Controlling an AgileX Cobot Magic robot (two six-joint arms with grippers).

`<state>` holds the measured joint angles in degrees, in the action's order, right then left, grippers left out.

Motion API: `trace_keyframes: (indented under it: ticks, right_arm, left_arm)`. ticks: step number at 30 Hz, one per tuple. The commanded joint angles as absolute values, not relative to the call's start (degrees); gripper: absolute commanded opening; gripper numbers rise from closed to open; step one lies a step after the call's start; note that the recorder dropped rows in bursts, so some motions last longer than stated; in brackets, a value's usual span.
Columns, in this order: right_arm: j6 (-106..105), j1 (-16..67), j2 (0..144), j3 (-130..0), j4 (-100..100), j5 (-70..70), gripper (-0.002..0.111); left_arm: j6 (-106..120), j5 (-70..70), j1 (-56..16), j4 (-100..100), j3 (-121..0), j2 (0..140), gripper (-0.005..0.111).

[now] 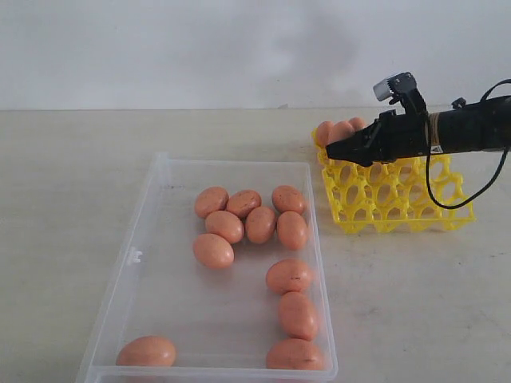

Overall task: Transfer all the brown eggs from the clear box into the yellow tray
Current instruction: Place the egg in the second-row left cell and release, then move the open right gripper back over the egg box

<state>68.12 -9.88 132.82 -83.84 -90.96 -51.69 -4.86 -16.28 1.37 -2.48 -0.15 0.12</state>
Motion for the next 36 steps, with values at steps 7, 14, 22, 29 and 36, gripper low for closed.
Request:
trace_keyframes:
  ticks: [7,14,22,29,36]
  right_arm:
    - [65.4,-10.2,133.6,-84.1,-86.3,-51.0,0.019]
    - [65.3,-10.2,134.3,-84.1,-83.3,-51.1,0.044]
    - [65.1,-10.2,134.5,-84.1,-77.8,-51.1,0.051]
    - [65.0,-10.3,130.8,-84.1,-75.2,-55.9,0.051]
    - [81.4,-7.9,119.2,-84.1,-98.8,-56.9,-0.001]
  left_arm:
    - [-4.7,-15.9,1.6,-2.3,0.0,0.0,0.004]
    - [-4.7,-15.9,1.6,-2.3,0.0,0.0,0.004]
    - [-4.7,-15.9,1.6,-2.3,0.0,0.0,0.004]
    - [-4.7,-15.9,1.6,-2.3,0.0,0.0,0.004]
    - [-4.7,-15.9,1.6,-2.3,0.0,0.0,0.004]
